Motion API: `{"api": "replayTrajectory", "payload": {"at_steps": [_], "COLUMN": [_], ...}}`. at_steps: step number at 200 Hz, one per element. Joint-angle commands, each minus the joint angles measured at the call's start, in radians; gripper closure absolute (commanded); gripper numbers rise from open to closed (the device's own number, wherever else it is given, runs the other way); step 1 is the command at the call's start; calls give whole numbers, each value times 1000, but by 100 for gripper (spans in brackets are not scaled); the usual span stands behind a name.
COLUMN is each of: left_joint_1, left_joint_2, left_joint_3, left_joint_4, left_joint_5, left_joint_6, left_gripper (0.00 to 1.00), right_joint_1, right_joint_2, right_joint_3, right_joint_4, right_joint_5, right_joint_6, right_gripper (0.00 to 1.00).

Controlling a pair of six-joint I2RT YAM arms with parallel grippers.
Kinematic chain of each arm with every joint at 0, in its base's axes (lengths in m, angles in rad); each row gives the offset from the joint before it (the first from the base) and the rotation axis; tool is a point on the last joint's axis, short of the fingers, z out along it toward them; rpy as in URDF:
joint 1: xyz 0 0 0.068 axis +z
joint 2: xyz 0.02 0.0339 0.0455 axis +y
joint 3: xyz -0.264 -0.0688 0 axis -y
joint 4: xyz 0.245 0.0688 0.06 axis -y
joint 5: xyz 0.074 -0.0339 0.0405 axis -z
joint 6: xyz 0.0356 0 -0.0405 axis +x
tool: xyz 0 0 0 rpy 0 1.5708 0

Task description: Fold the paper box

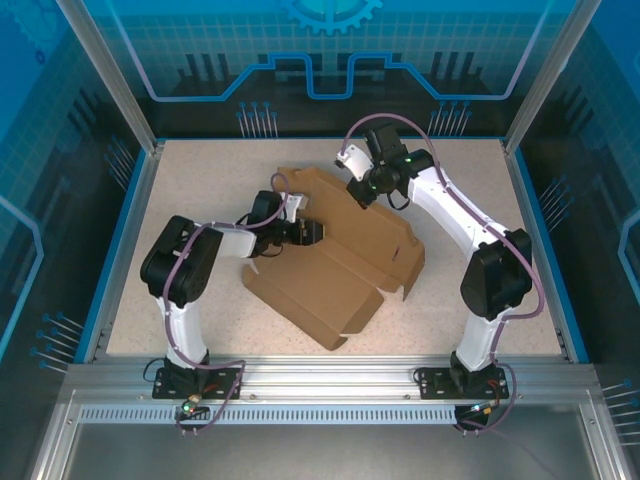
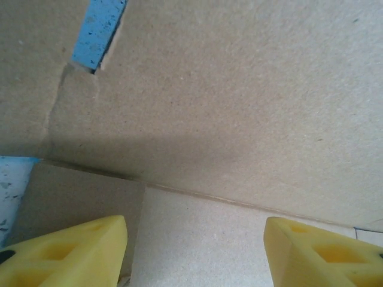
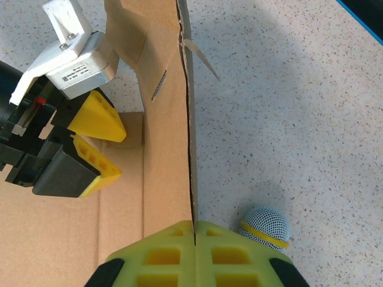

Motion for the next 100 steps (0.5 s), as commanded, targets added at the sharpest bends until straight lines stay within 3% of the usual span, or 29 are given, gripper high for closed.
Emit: {"api": "replayTrajectory", "payload": {"at_steps": [1, 62, 100], "left_joint_1": [2, 83, 176], "left_joint_2": [-87, -306, -451], "left_joint_3": [-20, -155, -254], "left_joint_4": [-23, 40, 99], "left_joint_5": [-7, -27, -37], "left_joint_6": [11, -45, -203], "left_gripper": [34, 31, 31], "right_joint_1": [-2, 61, 119], "right_joint_2": [-30, -36, -41], "right_joint_3": [7, 6, -32], "right_joint_4": [30, 55, 137], "right_joint_5": [4, 211, 347], "right_joint_6": [-27, -133, -234], "right_gripper": [100, 100, 100]}}
